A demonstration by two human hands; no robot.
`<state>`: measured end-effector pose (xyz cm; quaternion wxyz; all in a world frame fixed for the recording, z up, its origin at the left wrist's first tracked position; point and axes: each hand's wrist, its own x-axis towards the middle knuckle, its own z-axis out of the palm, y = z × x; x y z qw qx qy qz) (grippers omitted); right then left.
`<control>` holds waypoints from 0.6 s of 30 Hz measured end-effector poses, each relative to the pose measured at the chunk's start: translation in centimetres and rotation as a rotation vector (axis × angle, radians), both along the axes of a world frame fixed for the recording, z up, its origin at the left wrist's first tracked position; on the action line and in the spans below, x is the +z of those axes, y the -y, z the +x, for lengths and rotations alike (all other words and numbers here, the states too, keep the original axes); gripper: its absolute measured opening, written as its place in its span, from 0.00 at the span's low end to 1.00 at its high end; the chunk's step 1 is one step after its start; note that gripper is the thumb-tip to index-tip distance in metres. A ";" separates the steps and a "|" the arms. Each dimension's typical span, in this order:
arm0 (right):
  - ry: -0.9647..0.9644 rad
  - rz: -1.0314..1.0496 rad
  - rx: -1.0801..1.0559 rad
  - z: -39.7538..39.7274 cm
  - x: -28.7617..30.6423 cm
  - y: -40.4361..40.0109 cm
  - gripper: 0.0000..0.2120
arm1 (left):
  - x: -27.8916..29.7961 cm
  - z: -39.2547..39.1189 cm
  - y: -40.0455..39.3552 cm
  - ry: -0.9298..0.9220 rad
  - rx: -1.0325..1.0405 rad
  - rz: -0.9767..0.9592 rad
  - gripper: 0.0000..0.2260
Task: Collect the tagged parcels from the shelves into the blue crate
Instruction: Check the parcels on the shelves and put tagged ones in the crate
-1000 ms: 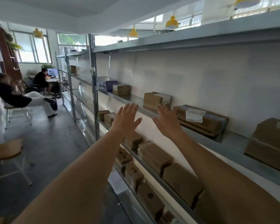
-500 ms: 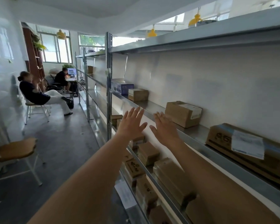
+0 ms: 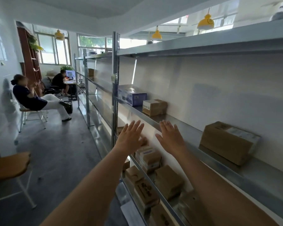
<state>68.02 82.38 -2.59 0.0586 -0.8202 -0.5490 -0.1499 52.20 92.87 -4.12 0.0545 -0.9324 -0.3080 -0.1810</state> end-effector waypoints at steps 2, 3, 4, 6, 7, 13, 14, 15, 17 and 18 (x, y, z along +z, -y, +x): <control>0.009 -0.002 0.007 0.8 -0.4 -2.9 0.31 | -0.6 1.0 -2.8 -0.007 0.004 -0.013 0.30; 0.020 -0.006 0.014 1.5 -0.5 -4.5 0.31 | -0.7 1.7 -4.4 -0.011 0.005 -0.016 0.30; 0.034 -0.008 0.021 2.2 -0.4 -5.7 0.31 | -0.6 2.3 -5.8 -0.016 0.005 -0.013 0.30; 0.031 0.019 0.016 4.4 0.2 -8.1 0.31 | 0.0 3.9 -8.6 -0.011 -0.005 0.020 0.30; 0.006 0.049 -0.002 5.7 0.7 -9.2 0.31 | 0.3 4.8 -10.1 0.001 -0.013 0.033 0.30; -0.344 0.295 -0.140 12.0 2.1 -16.3 0.30 | 2.1 11.0 -18.0 0.128 -0.053 -0.076 0.31; -0.492 0.413 -0.185 12.2 2.0 -17.7 0.28 | 2.2 12.3 -19.3 0.204 -0.064 -0.153 0.31; -0.645 0.549 -0.232 12.2 1.8 -19.2 0.26 | 2.5 13.5 -20.1 0.310 -0.077 -0.271 0.32; -0.857 0.772 -0.297 11.7 1.5 -21.8 0.23 | 2.9 16.1 -22.0 0.574 -0.115 -0.549 0.31; -0.905 0.841 -0.313 11.4 1.3 -23.0 0.22 | 2.9 17.4 -23.0 0.700 -0.133 -0.680 0.30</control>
